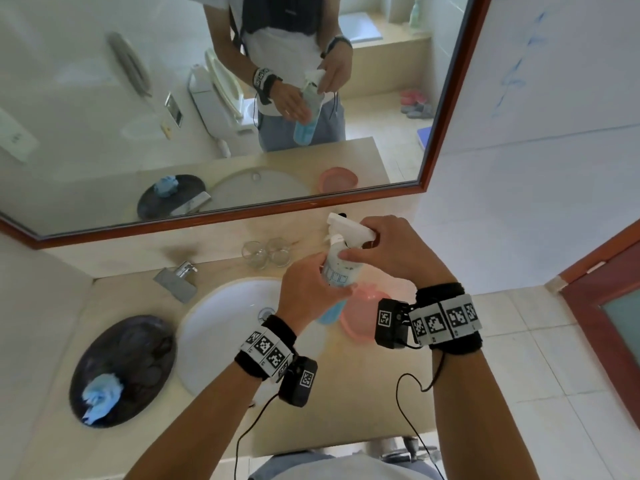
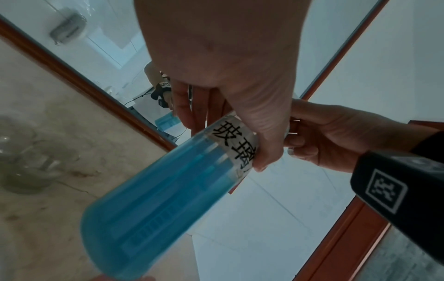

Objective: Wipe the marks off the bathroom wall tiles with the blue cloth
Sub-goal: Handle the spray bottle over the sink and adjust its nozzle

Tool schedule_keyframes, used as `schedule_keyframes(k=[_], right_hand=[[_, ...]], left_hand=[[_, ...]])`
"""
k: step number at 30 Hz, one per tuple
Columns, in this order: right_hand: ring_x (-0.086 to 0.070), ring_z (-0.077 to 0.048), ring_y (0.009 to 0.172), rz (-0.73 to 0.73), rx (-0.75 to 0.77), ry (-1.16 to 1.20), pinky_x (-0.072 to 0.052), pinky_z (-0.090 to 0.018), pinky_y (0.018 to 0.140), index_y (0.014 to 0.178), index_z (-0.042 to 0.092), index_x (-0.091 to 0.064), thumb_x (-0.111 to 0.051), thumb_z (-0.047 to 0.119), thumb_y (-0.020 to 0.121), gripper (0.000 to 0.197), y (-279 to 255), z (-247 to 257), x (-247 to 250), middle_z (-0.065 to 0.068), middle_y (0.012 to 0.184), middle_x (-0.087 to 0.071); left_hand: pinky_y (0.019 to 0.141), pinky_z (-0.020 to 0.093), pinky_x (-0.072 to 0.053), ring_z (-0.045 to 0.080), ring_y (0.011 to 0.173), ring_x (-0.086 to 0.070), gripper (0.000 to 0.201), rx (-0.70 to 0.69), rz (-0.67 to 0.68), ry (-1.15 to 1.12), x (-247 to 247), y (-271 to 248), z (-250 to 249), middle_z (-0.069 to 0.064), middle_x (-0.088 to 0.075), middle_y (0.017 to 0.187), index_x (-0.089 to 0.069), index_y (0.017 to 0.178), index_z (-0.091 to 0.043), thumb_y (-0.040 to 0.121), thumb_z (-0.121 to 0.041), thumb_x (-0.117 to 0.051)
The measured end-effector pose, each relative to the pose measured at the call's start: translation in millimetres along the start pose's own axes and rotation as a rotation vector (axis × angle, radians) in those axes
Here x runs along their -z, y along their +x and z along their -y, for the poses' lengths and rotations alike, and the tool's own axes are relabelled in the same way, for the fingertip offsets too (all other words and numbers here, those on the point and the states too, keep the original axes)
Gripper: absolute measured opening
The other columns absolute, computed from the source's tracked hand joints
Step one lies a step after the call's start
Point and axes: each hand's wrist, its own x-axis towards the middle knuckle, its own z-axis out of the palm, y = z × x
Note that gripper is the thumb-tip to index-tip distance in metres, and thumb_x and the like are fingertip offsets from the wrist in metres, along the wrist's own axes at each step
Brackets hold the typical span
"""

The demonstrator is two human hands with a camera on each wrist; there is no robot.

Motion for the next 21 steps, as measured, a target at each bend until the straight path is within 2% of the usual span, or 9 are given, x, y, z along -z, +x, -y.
schedule_keyframes(k=[5,7,11,14,17,19,21], right_hand=[[-0.056,0.015,0.067,0.000,0.066,0.054,-0.041,-0.004,0.060,0.091,0.025,-0.063,-0.085,0.032,0.085,0.024,1.7,10.7,-14.6,0.018,0.074,-0.059],[-0.057,0.013,0.069,-0.010,0.091,0.093,-0.042,-0.005,0.061,0.093,0.026,-0.063,-0.084,0.030,0.086,0.023,1.0,11.5,-18.6,0.017,0.074,-0.059],[-0.061,0.007,0.080,0.039,0.109,0.143,-0.044,-0.005,0.067,0.102,0.023,-0.065,-0.083,0.030,0.086,0.025,-1.1,12.6,-21.3,0.015,0.086,-0.065],[-0.063,-0.001,0.086,0.111,0.096,0.150,-0.047,-0.012,0.070,0.110,0.021,-0.066,-0.081,0.029,0.088,0.028,-2.6,17.0,-18.1,0.011,0.095,-0.067],[-0.062,-0.004,0.087,0.168,0.064,0.149,-0.047,-0.016,0.074,0.125,0.022,-0.061,-0.083,0.029,0.087,0.045,-3.2,19.8,-19.3,0.011,0.105,-0.066],[-0.065,-0.004,0.084,0.119,0.033,0.134,-0.053,-0.017,0.069,0.123,0.027,-0.056,-0.088,0.039,0.080,0.055,-3.3,22.2,-25.2,0.014,0.104,-0.067],[-0.067,-0.002,0.083,0.019,0.024,0.158,-0.056,-0.016,0.069,0.116,0.028,-0.055,-0.090,0.041,0.077,0.053,-2.3,23.3,-31.5,0.014,0.101,-0.067]], left_hand=[[0.076,0.026,-0.063,0.007,0.085,-0.071,0.055,0.008,0.089,-0.033,23.0,-2.3,4.5,-0.008,-0.075,0.103,-0.072,0.115,-0.022,0.070,-0.047,-0.092],[0.075,0.025,-0.063,0.005,0.085,-0.071,0.051,0.002,0.117,-0.065,31.3,-2.0,6.3,-0.012,-0.074,0.099,-0.074,0.112,-0.023,0.069,-0.044,-0.094],[0.081,0.031,-0.065,0.004,0.090,-0.074,0.051,-0.005,0.227,-0.130,45.3,0.7,14.0,-0.009,-0.078,0.104,-0.076,0.113,-0.022,0.068,-0.036,-0.096],[0.082,0.029,-0.064,0.002,0.089,-0.074,0.052,-0.029,0.303,-0.118,54.3,2.3,18.3,-0.012,-0.077,0.104,-0.075,0.116,-0.023,0.069,-0.032,-0.096],[0.077,0.021,-0.062,-0.003,0.086,-0.072,0.051,-0.055,0.277,-0.085,55.7,0.2,19.4,-0.015,-0.076,0.100,-0.075,0.115,-0.026,0.069,-0.038,-0.096],[0.072,0.015,-0.058,-0.006,0.084,-0.070,0.050,-0.052,0.239,-0.079,54.0,-2.2,19.6,-0.017,-0.076,0.097,-0.076,0.113,-0.027,0.069,-0.040,-0.095],[0.069,0.011,-0.055,-0.009,0.084,-0.069,0.048,-0.027,0.225,-0.093,52.9,-4.0,20.1,-0.019,-0.074,0.094,-0.076,0.112,-0.027,0.070,-0.038,-0.095]])
